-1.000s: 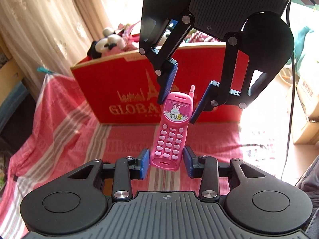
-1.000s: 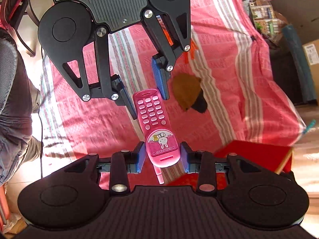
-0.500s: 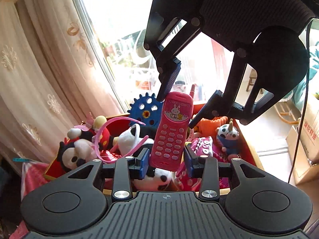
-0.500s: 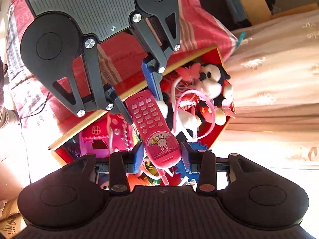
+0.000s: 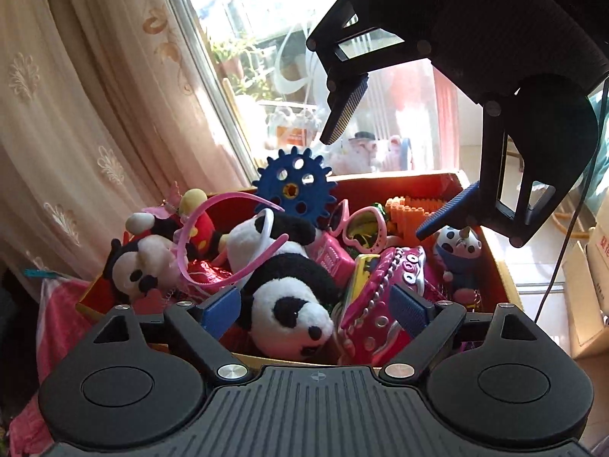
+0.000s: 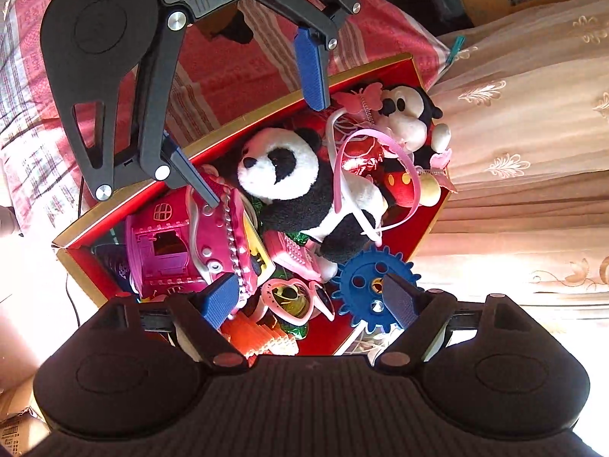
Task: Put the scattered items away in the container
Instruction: 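Carry the phone over the red box and open the left gripper, then withdraw the left gripper from the box back over the cloth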
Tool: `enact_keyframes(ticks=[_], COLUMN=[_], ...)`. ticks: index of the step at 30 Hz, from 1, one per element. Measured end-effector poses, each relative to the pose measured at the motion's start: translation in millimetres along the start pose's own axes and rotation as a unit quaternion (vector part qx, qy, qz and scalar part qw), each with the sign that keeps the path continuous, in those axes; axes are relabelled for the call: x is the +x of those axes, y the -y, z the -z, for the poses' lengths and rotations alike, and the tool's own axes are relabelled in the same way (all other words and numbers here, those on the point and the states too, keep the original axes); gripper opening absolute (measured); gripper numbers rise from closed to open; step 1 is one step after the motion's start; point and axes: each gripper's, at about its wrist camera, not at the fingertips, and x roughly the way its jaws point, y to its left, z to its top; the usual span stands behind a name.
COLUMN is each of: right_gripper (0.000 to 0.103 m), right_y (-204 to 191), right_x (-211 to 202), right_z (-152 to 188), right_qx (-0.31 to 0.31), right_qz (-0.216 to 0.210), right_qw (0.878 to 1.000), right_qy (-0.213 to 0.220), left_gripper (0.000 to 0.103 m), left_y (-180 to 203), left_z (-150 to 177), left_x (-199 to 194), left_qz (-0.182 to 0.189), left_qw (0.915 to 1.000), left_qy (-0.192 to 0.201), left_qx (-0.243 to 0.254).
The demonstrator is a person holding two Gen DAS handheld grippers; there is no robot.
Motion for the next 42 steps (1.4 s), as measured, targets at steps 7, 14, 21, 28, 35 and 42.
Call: enact_keyframes(ticks=[7, 14, 21, 28, 35, 42], right_gripper=[0.086, 0.088, 0.09, 0.091, 0.091, 0.09], right_y=[-13.4, -32.1, -58.2, -91.9, -127.7, -158.0], right_x=[-10.1, -27.0, -32.9, -23.9, -6.1, 16.3], right_z=[-16.5, -52.5, -113.4, -183.4, -239.8, -276.4], right_qx=[-0.001, -0.023, -0.06, -0.096, -0.095, -0.051], right_qz=[-0.011, -0.04, -0.086, -0.136, -0.187, -0.213], right_qw=[1.0, 0.998, 0.99, 0.974, 0.955, 0.95], right_qy=[0.012, 0.045, 0.091, 0.15, 0.209, 0.221], left_gripper=[0.095, 0.096, 0.097, 0.098, 0.098, 0.098], left_y=[-3.1, -10.3, -30.8, -69.2, -97.3, -97.5], left_z=[10.9, 41.3, 104.0, 195.1, 309.9, 400.9], left_x=[-16.3, -49.7, -95.2, -143.6, -182.9, -217.9], left_qz=[-0.003, -0.02, -0.058, -0.126, -0.168, -0.195], left_qw=[0.9997, 0.997, 0.9862, 0.9543, 0.8847, 0.83], left_qy=[-0.009, -0.022, -0.045, -0.096, -0.174, -0.206], left_qx=[-0.022, -0.071, -0.149, -0.254, -0.398, -0.48])
